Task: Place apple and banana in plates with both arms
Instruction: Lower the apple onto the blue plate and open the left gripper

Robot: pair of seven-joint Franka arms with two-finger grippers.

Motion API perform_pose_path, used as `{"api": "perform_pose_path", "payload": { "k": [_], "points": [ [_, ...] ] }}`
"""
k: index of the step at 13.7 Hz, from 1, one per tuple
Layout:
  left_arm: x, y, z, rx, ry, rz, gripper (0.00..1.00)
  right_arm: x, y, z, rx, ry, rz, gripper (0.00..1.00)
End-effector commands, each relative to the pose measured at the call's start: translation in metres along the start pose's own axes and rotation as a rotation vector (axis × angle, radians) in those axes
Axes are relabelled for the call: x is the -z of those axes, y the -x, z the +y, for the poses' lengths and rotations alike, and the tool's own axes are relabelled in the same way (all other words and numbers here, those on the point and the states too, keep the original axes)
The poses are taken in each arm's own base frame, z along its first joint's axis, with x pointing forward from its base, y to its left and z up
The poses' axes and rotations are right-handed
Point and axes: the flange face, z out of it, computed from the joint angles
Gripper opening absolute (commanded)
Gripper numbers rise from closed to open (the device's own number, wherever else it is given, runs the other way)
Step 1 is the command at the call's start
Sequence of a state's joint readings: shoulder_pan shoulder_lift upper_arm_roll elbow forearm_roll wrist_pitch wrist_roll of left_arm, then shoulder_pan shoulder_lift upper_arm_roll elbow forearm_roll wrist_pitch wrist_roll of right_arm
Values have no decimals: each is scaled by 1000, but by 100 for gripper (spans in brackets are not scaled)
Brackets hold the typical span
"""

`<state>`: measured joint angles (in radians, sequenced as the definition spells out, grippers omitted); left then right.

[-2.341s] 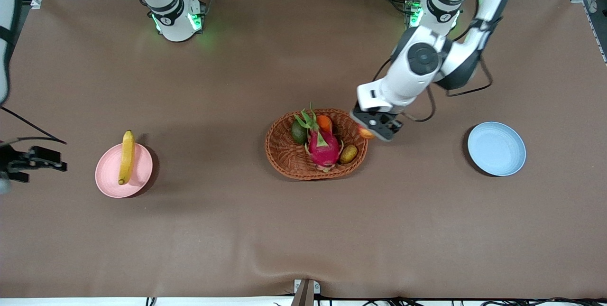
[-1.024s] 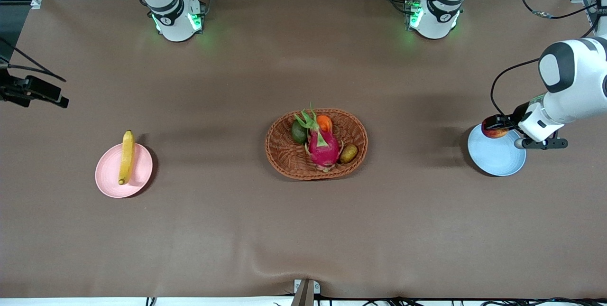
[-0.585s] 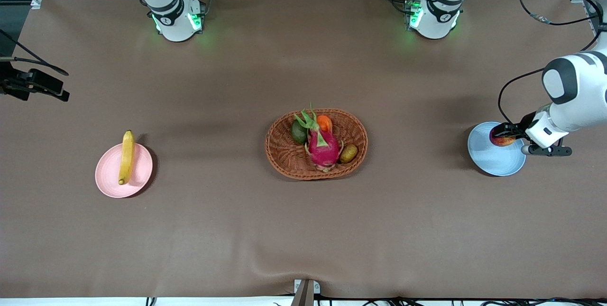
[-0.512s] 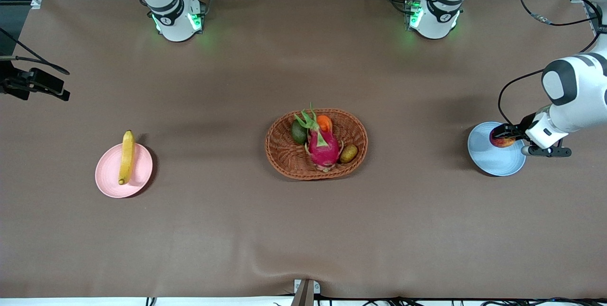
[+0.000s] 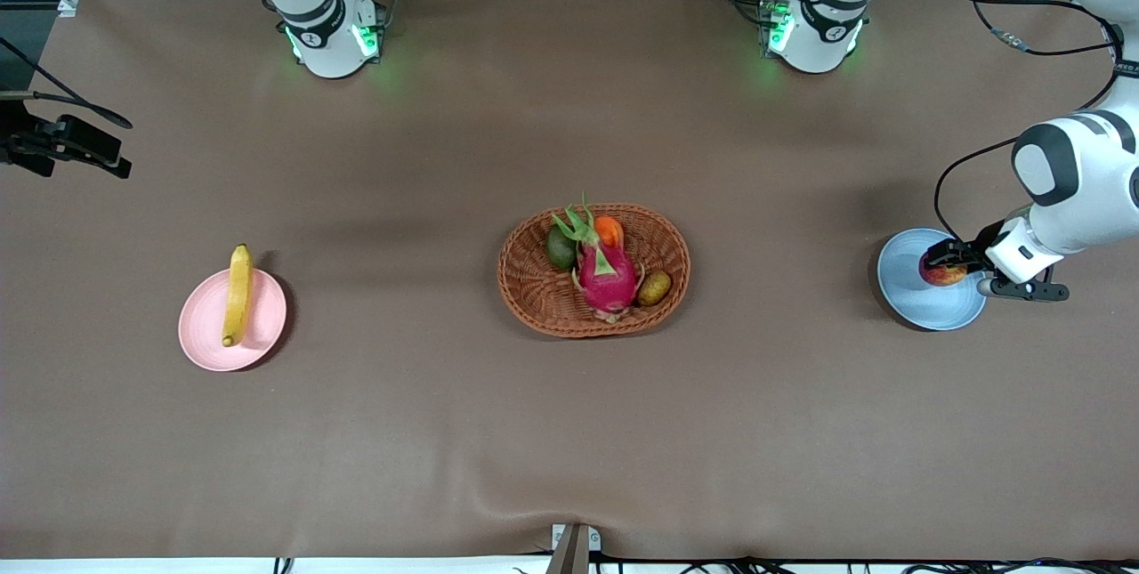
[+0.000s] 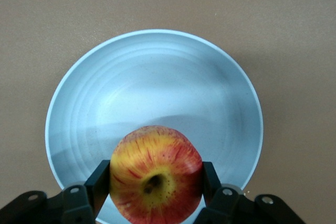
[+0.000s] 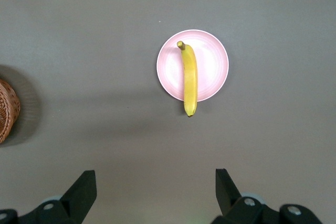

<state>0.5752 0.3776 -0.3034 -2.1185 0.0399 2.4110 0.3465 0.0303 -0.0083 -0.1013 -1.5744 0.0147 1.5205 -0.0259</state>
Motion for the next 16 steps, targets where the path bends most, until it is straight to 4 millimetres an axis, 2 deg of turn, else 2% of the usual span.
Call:
{"api": "perform_pose_path", "payload": {
  "k": [1,2,3,4,10,16],
  "points": [
    [-6,-6,-6,-13,-2,11,64,-3,9,-1,15,18,7,100],
    [-8,-6,-6,-13,0,8,72,-4,7,0,32,14,7,100],
    [-8,-6,-6,-12,0,8,88,-5,6,-1,43,23,8,100],
    [-6,-7,-6,-12,-2,11,98,-5,6,-1,44,22,8,100],
    [23,-25,-7,-37,-17,34,100,11,8,-1,64,29,41,100],
    [100,-70,17,-86,1,23,100,21,12,-5,70,26,32,100]
  ]
}}
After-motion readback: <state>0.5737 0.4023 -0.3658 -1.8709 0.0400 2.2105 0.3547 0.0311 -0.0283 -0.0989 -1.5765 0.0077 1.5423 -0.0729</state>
